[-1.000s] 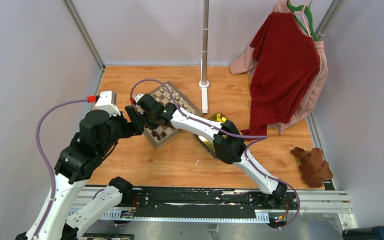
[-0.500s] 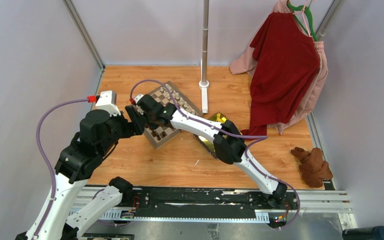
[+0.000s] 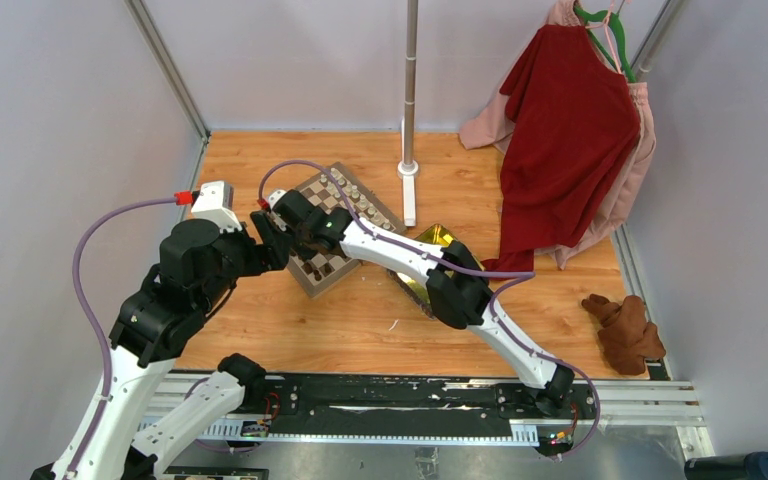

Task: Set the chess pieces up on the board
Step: Place the chess piece on the chessboard.

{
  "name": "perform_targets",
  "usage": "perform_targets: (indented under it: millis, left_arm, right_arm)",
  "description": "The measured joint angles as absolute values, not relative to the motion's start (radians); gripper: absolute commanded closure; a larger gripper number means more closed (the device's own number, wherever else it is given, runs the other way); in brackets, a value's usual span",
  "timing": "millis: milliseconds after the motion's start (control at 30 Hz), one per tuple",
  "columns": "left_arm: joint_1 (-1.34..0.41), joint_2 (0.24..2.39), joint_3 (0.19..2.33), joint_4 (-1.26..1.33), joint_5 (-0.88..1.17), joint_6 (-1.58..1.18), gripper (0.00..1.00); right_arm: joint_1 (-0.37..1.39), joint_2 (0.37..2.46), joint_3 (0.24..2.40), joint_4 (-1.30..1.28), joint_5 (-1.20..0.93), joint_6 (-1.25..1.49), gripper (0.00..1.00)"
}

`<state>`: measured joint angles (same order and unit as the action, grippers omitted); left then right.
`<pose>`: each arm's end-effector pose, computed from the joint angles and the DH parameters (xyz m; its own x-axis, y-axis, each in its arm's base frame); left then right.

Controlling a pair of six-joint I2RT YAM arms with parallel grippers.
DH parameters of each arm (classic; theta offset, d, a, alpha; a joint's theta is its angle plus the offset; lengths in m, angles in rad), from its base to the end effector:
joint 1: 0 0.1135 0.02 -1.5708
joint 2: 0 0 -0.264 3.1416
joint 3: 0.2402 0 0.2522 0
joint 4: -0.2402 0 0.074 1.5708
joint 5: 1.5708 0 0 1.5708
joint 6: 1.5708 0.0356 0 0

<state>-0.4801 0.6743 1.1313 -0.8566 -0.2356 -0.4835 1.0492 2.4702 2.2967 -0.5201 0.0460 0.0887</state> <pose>0.0989 -0.0421 0.3980 -0.4256 -0.2880 -0.8578 0.0684 0.9351 -0.3478 0.2817 0.4870 0.2245 -0.3925 -0.5053 -0.7685 -0.8169 0.5754 0.0388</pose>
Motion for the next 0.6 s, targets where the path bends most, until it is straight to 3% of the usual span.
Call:
perform_targets:
  millis: [433, 600]
  left_arm:
    - [-0.480, 0.674, 1.131, -0.857, -0.235, -0.488, 0.18]
    - [-0.480, 0.674, 1.131, -0.857, -0.235, -0.491, 0.18]
  right_arm:
    - [1.055, 2.465, 2.292, -0.529, 0.053, 0.079, 0.99]
    - [1.056, 2.458, 2.286, -0.543, 0.052, 0.075, 0.83]
